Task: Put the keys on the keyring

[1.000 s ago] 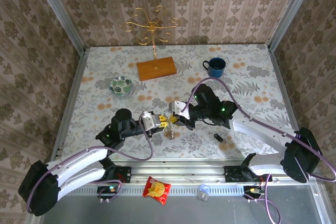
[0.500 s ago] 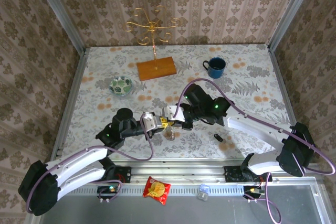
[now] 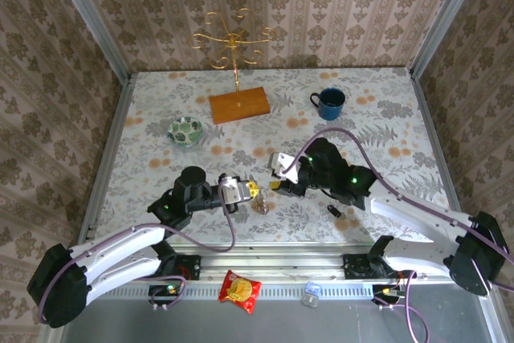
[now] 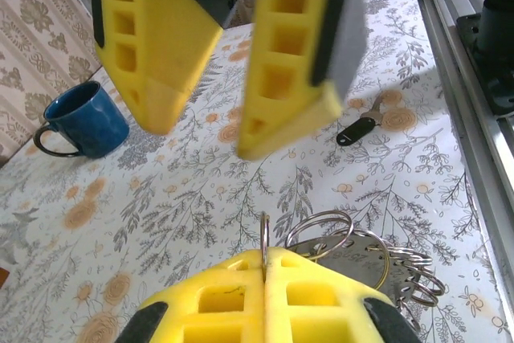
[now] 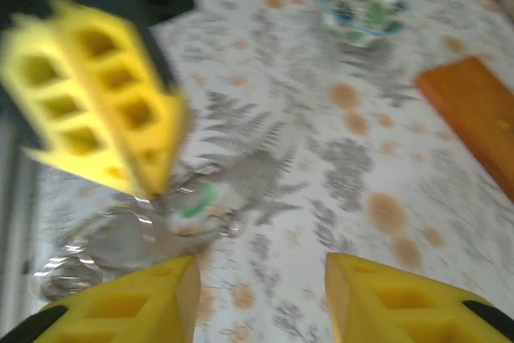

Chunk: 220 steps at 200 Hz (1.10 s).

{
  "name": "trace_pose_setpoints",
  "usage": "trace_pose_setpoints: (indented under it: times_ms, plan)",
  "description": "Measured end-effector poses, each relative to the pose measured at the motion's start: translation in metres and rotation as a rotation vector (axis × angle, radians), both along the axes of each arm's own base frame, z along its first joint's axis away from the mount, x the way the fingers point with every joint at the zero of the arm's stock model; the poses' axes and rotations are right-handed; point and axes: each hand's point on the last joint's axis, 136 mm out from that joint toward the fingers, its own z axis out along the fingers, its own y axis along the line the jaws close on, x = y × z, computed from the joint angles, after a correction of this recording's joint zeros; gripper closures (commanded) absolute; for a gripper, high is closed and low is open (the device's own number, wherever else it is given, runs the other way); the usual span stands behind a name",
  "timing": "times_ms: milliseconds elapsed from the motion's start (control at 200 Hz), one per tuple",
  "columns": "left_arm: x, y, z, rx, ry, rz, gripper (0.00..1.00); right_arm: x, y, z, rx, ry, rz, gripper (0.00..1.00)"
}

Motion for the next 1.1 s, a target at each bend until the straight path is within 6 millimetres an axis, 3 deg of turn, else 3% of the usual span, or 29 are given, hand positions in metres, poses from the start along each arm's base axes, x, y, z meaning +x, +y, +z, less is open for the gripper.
trace_pose_setpoints:
  times_ms: [180,325,505,760,1100]
  plan:
    - [0.0,-0.002,0.004,0.008,-0.092,-0.01,1.0,0.013,-0.036,-0.014,0.08,0.126,-0.333,0.59]
    - [-0.003,-0.004,0.009,0.002,-0.17,-0.032,1.0,0.022,-0.075,-0.029,0.135,0.261,-0.665,0.62]
    - [-0.003,-0.003,0.009,0.004,-0.224,-0.043,1.0,0.008,-0.115,-0.062,0.118,0.46,-0.945,0.61]
    - [-0.004,-0.002,0.011,0.001,-0.268,-0.05,1.0,-0.028,-0.142,-0.11,-0.056,0.671,-1.12,0.58]
    - [-0.004,-0.001,0.015,-0.007,-0.272,-0.036,1.0,-0.053,-0.146,-0.132,-0.201,0.825,-1.174,0.55]
